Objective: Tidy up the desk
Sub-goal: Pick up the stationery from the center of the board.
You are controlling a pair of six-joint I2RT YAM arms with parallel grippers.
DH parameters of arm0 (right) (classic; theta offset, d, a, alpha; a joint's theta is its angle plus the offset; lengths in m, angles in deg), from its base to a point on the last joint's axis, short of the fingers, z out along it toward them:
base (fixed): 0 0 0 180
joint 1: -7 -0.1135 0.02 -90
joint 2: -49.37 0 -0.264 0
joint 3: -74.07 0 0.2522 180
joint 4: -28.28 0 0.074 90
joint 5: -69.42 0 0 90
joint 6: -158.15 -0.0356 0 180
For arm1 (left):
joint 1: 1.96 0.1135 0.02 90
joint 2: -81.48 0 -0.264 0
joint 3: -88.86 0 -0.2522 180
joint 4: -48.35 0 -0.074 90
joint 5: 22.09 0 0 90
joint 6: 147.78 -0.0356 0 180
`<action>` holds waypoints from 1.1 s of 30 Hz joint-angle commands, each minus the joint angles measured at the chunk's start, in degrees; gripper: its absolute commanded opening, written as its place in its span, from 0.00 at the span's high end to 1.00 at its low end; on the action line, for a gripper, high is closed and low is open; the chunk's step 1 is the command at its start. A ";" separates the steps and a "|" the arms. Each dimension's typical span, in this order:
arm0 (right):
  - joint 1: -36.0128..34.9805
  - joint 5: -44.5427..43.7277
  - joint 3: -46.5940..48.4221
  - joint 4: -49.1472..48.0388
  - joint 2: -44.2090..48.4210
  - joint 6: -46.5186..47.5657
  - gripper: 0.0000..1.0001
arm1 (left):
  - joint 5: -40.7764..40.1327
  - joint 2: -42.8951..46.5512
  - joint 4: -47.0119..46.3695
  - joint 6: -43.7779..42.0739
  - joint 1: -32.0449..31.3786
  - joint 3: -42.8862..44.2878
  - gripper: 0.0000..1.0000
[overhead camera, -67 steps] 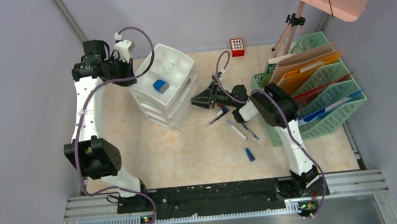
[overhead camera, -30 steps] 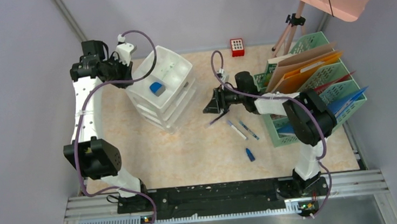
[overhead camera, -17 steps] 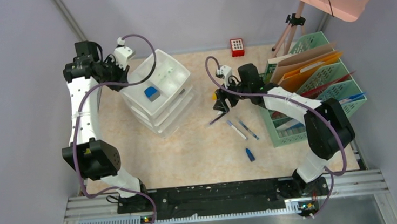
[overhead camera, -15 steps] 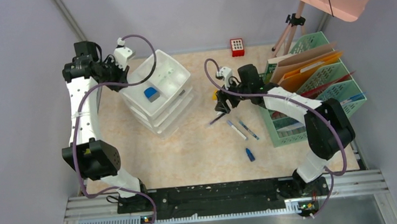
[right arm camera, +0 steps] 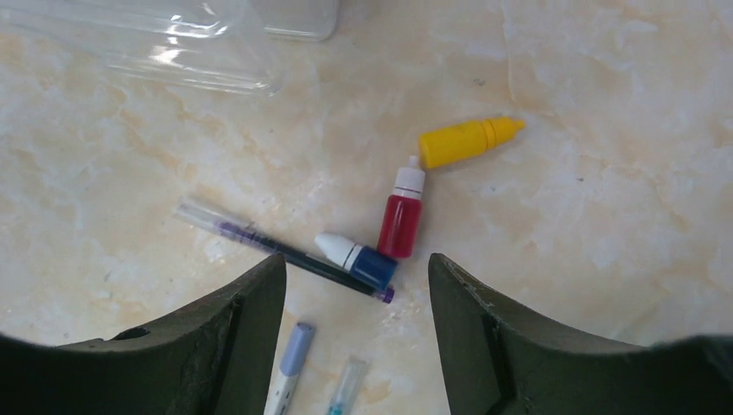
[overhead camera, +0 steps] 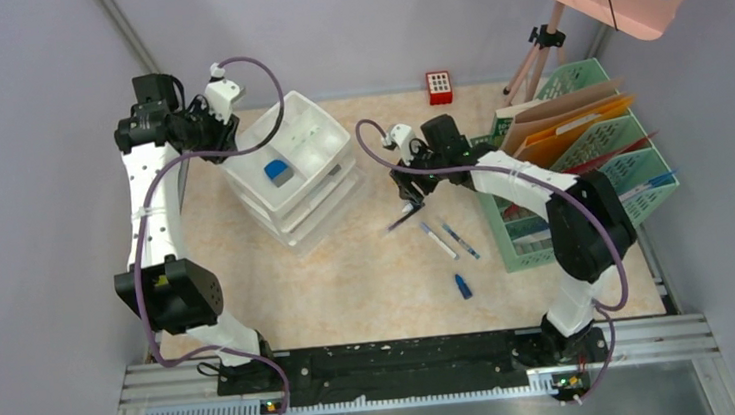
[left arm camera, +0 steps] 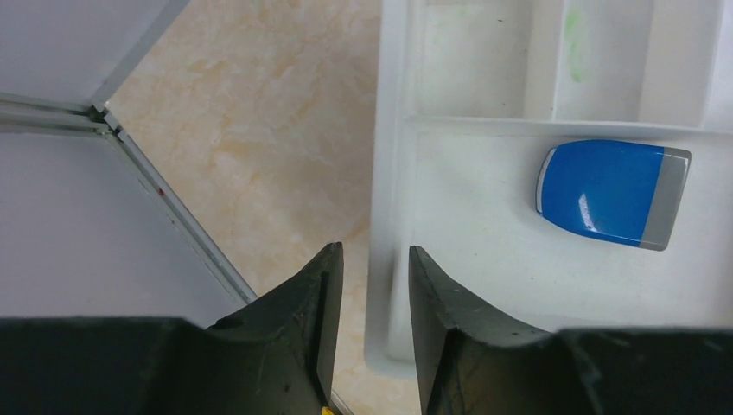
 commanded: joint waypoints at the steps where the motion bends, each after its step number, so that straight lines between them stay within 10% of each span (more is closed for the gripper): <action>1: -0.59 -2.85 5.04 -1.05 -4.82 0.87 0.40 | -0.37 2.99 -5.38 1.11 0.30 -0.15 0.59; 12: -1.20 -6.04 9.01 -1.45 -13.27 1.24 0.45 | -2.20 5.63 -8.74 4.45 0.31 -1.00 0.37; 33: -0.96 -3.61 10.20 2.52 -8.37 0.39 0.82 | -4.32 11.66 -13.11 8.44 0.33 -6.62 0.35</action>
